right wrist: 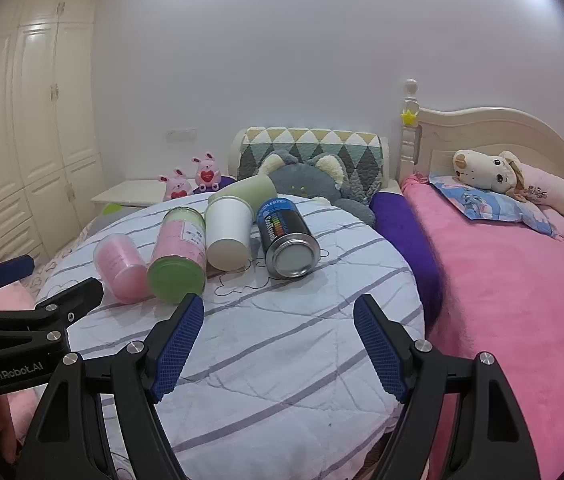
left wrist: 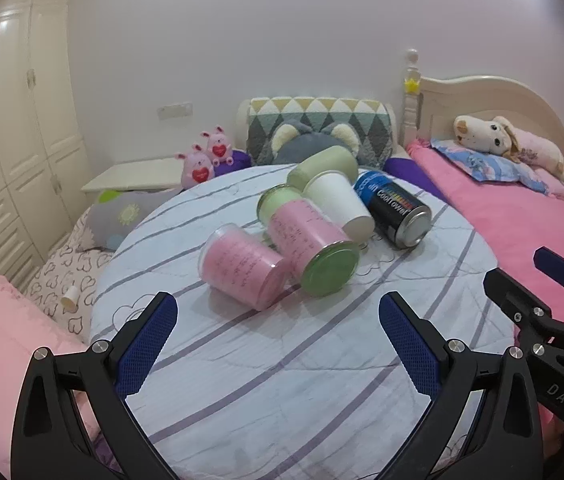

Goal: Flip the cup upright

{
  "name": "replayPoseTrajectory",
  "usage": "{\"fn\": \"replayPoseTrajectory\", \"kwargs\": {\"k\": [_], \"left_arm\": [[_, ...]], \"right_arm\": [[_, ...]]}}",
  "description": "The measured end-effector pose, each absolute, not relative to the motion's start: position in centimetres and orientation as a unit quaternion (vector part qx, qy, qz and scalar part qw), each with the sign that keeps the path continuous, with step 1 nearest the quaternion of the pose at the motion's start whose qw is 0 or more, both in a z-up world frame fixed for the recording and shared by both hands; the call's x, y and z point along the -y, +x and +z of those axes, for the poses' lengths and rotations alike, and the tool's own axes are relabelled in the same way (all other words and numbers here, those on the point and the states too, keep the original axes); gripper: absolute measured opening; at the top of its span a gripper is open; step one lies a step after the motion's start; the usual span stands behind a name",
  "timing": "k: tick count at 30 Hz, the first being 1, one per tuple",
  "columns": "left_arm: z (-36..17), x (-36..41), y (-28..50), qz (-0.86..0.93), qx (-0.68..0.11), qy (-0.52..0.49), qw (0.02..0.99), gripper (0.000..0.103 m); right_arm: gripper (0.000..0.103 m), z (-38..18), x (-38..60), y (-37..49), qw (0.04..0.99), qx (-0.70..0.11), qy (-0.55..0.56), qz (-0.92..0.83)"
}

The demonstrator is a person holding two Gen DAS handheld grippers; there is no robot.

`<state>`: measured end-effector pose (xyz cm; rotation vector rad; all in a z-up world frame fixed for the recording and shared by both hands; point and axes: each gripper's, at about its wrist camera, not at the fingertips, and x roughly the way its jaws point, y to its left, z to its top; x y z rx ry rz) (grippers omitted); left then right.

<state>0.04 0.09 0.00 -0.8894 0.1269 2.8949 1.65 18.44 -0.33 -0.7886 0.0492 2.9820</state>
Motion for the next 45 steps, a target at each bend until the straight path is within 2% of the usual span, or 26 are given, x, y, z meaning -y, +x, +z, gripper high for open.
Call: {"fn": "replayPoseTrajectory", "kwargs": {"k": [16,29,35,45], "left_arm": [[-2.1,3.8,-2.9,0.935,-0.007,-0.355,0.008,0.102],[-2.9,9.6,-4.7,0.904,0.028,-0.418,-0.080,0.102],[-3.2,11.3,-5.3,0.891,0.038,-0.438,-0.110,0.102],[-5.0,12.8,-7.3,0.867,0.041,-0.482,-0.117,0.102]], "right_arm": [[0.079,-0.7,-15.1,-2.3,-0.038,0.029,-0.292,0.955],[0.079,0.3,-8.5,-9.0,-0.178,0.102,-0.342,0.917],[0.079,-0.4,-5.4,-11.6,-0.242,0.141,-0.386,0.879],[0.079,-3.3,-3.3,-14.8,-0.285,0.168,-0.474,0.816]]}}
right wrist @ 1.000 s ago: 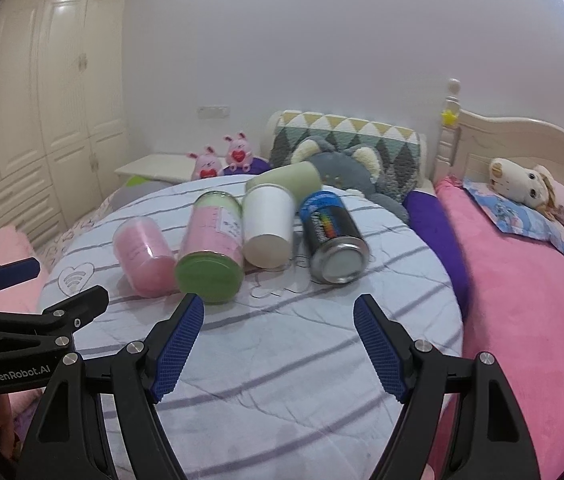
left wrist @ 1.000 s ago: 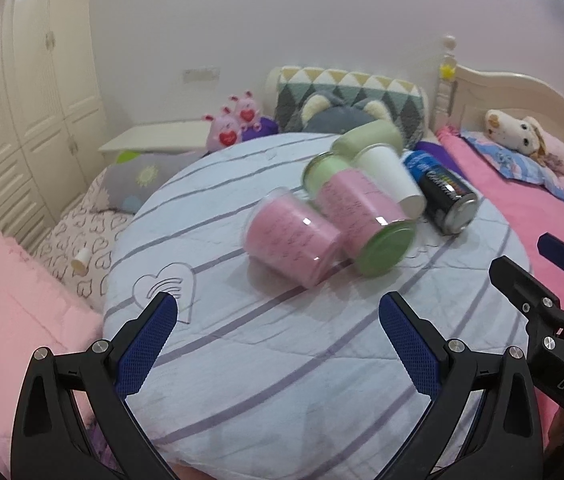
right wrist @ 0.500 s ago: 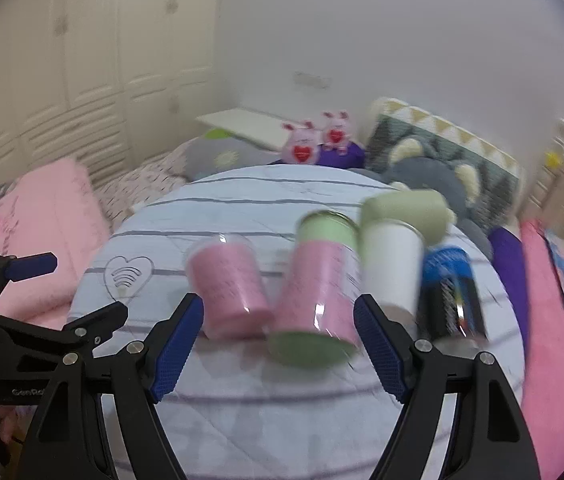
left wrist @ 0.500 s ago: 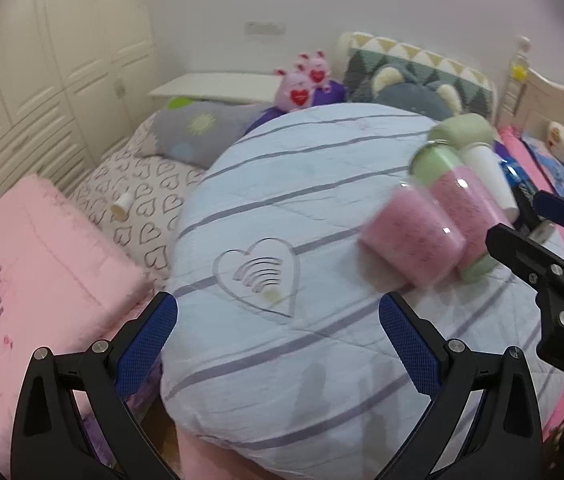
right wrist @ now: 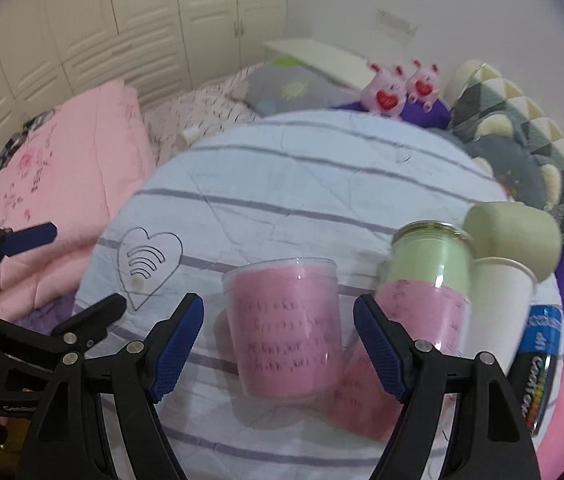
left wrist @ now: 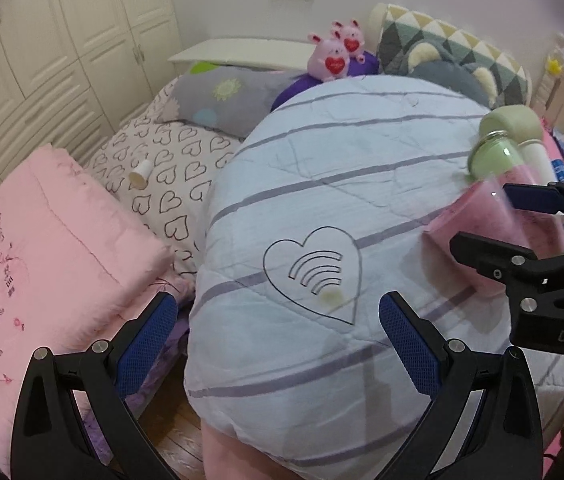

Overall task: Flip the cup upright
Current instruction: 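Reach the right gripper to the lying pink cup and close around it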

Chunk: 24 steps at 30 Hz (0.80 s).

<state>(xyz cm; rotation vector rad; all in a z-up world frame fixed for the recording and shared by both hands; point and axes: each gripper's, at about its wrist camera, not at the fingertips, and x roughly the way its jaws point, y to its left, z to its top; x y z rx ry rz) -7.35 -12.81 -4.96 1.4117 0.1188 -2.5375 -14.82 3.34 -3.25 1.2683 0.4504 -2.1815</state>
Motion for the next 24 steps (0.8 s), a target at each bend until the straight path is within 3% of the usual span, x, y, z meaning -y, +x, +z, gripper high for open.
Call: {"fn": "replayPoseTrajectory", "kwargs": {"k": [4,11,14,24], "left_arm": [[-5.7,13.6,-8.1,-0.861,-0.044,0.493,0.117,0.102],[-7.2,14.8,-8.8,-0.848,-0.058,0.514,0.117,0.102],[-7.5,15.3,-8.8,-0.845,-0.066,0.518,0.115,0.102],[-6.9,16.0,-8.0,-0.850,-0.070,0.509,0.114,0.102]], "right_arm": [[0.079,-4.9,-2.7,-16.1,0.284,-0.175,0.507,-0.794],[0.079,-6.1,-0.7,-15.8,0.258,-0.256,0.506,-0.782],[0.066,-6.2,-0.1,-15.3,0.266,-0.267,0.509,-0.774],[0.065,-4.8,-2.1,-17.3,0.269,-0.148,0.587,-0.749]]}}
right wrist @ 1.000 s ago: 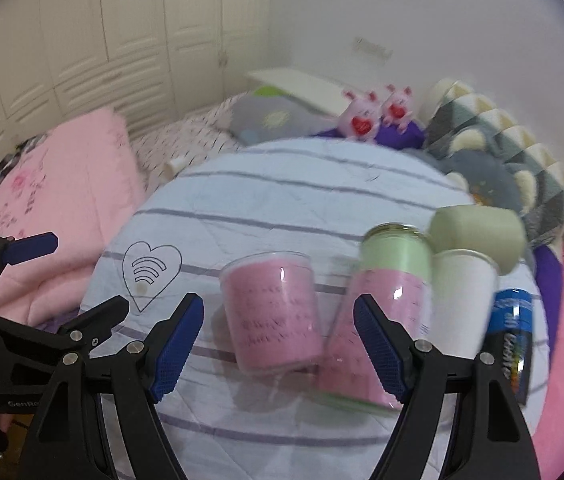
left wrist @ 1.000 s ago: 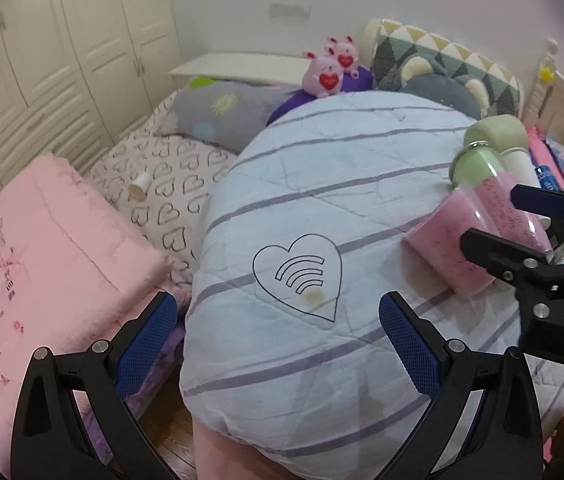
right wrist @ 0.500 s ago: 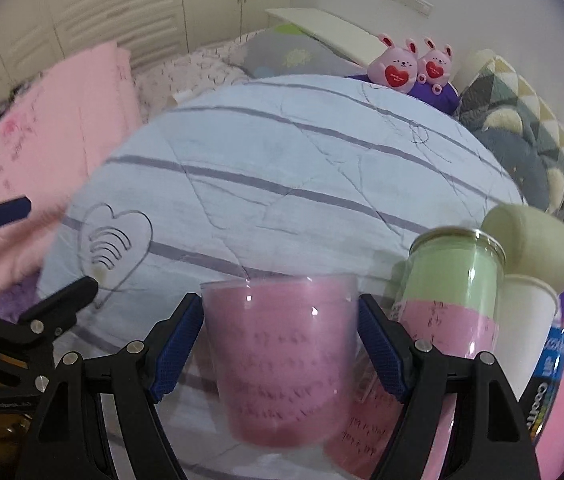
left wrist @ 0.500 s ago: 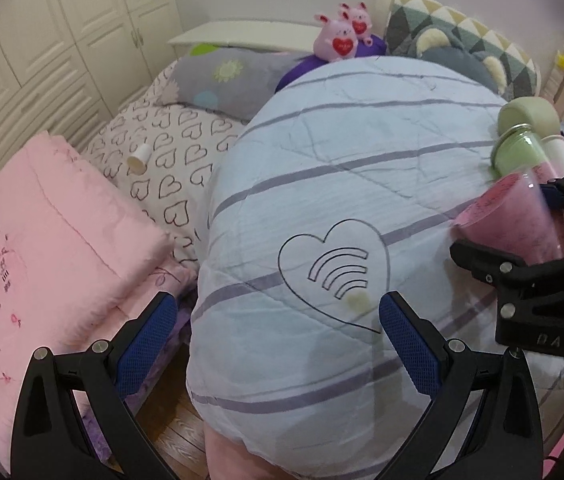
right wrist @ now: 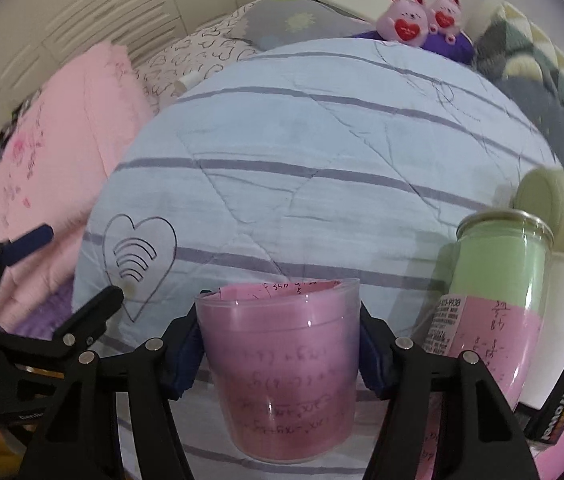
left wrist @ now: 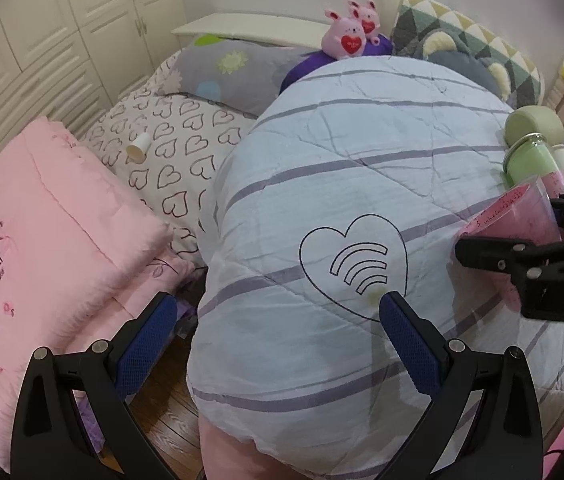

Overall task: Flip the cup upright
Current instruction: 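Reach the right gripper to the lying pink cup and close around it, then lift the pink cup with the right gripper and rotate it upright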

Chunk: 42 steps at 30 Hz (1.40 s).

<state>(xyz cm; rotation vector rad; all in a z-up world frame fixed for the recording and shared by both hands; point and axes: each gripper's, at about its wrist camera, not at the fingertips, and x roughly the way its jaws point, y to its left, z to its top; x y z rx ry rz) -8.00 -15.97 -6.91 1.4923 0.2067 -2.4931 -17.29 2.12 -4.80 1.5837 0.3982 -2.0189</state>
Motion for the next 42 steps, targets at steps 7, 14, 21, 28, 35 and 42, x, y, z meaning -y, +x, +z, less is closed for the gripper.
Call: {"fn": "replayPoseTrajectory", "kwargs": {"k": [7,14,21,28,35,42], "left_arm": [[-6.1,15.0,-7.9,-0.857,-0.057,0.502,0.104,0.102],[-4.7,13.0,-7.5,-0.866,-0.039,0.492,0.080,0.102],[-3.6,10.2,-6.8,-0.875,-0.015,0.482,0.045,0.102],[-3.7,6.8,-6.7,-0.873,0.016,0.488,0.004,0.102],[-4.5,3.1,-6.9,-0.865,0.049,0.498,-0.035,0.102],[-5.8,0.0,-7.7,-0.850,0.088,0.515,-0.073,0.102]], "right_arm": [[0.065,-2.9,-4.1,-16.6,0.259,-0.101,0.591,-0.758],[0.065,-0.6,-7.1,-14.9,0.237,-0.063,0.572,-0.783],[0.065,0.8,-10.0,-12.7,0.201,-0.041,0.553,-0.807],[0.065,-0.2,-13.4,-9.7,0.157,0.002,0.557,-0.815],[0.065,-1.7,-17.0,-7.6,0.111,0.054,0.560,-0.819],[0.065,-3.6,-19.5,-6.2,0.080,0.095,0.570,-0.812]]}}
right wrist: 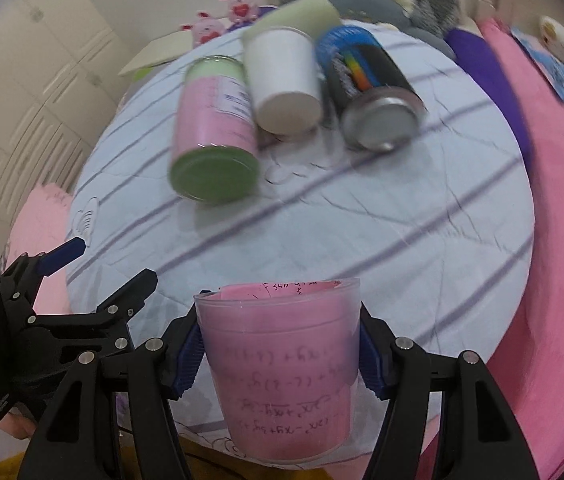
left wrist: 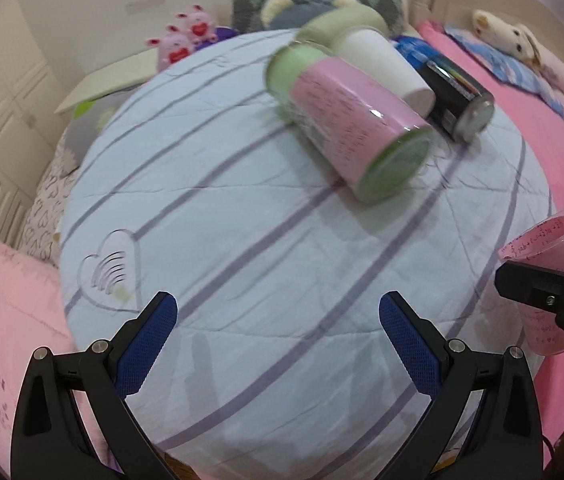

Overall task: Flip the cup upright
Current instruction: 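Lift the pink cup with the right gripper and rotate it upright, then carry the upright pink cup with the right gripper toward the left gripper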

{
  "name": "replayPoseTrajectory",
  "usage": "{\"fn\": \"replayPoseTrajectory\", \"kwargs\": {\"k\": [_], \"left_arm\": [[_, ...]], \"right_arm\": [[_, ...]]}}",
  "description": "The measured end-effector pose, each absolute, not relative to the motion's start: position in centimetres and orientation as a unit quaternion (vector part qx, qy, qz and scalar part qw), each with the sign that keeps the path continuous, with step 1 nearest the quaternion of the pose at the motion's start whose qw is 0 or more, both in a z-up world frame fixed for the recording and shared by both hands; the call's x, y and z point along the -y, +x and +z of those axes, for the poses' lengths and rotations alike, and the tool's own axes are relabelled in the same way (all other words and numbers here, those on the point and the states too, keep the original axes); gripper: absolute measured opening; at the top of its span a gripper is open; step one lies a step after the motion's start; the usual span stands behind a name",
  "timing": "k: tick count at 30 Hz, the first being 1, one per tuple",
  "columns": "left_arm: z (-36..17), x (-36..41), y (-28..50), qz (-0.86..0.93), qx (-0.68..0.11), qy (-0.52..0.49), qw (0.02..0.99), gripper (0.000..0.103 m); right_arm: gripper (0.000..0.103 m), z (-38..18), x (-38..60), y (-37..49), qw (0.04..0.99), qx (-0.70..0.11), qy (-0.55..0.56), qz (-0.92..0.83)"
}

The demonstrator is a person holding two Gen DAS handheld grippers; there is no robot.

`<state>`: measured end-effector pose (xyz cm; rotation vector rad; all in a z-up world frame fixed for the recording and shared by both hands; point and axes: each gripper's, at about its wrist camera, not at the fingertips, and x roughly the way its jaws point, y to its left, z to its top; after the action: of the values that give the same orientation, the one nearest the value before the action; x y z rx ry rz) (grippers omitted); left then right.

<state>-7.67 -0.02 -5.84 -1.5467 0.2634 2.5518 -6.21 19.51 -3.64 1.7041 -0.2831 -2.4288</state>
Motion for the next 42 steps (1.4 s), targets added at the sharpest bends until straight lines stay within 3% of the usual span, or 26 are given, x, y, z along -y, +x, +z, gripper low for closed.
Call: {"fn": "replayPoseTrajectory", "kwargs": {"k": [10,12,42], "left_arm": [[-6.5,-0.4,-8.5,0.841,-0.099,-0.525,0.082,0.102],[-6.5,-0.3,-8.4,0.842,-0.097,-0.525,0.080,0.102],[-2.5,-4.1,-4.3,0.861,-0.059,-0.504,0.039,0.102]], "right_arm": [[0.068,-5.1,-20.2,-6.5,0.062,0.111,0.575,-0.809],[0.078,-5.1,-20.2,-6.5,0.055,0.109,0.578,-0.807],[0.078,-1.7,-24.5,-3.1,0.103,0.060,0.526,-0.842]]}}
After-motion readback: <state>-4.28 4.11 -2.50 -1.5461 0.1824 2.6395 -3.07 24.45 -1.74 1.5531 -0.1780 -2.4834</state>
